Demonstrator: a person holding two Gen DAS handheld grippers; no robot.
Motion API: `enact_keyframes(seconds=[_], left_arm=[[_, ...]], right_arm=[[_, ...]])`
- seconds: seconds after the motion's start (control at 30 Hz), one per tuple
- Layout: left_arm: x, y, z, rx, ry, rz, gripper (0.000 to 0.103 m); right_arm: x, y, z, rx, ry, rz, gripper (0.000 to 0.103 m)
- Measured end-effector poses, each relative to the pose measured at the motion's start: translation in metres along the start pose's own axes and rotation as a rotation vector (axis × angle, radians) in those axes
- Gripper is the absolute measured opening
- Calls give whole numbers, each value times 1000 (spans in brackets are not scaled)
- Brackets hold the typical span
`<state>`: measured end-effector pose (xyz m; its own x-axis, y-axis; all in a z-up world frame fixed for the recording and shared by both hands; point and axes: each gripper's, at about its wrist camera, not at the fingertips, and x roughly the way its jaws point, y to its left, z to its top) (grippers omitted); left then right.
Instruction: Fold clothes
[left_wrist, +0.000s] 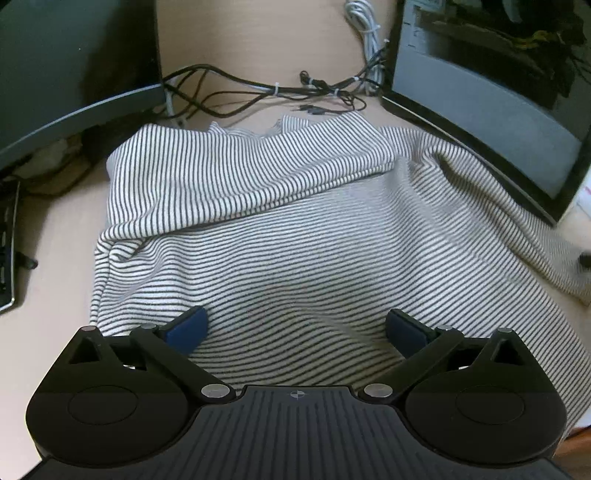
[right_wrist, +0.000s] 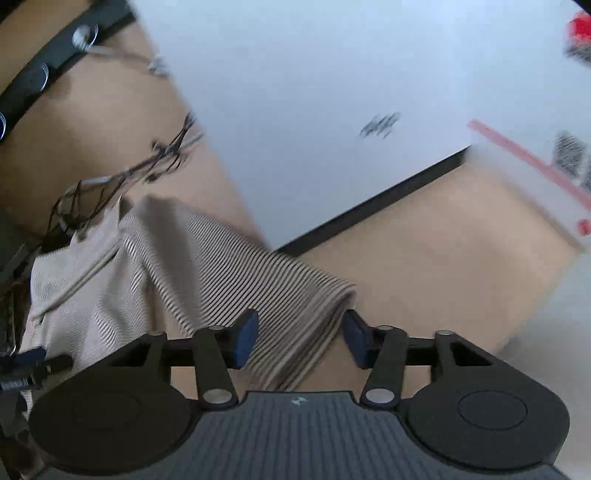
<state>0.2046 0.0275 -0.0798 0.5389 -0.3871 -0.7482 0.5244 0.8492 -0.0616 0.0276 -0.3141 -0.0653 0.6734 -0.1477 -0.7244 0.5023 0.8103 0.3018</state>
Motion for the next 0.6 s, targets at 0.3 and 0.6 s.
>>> enact_keyframes(seconds=[0.3, 0.6], left_arm=[[-73, -60, 16, 314, -298, -99, 103], [-96, -121, 35, 502, -586, -29, 103]], right_arm=[[-54, 103, 52, -362, -264, 259, 7], [-87, 179, 125, -409, -368, 515, 4]])
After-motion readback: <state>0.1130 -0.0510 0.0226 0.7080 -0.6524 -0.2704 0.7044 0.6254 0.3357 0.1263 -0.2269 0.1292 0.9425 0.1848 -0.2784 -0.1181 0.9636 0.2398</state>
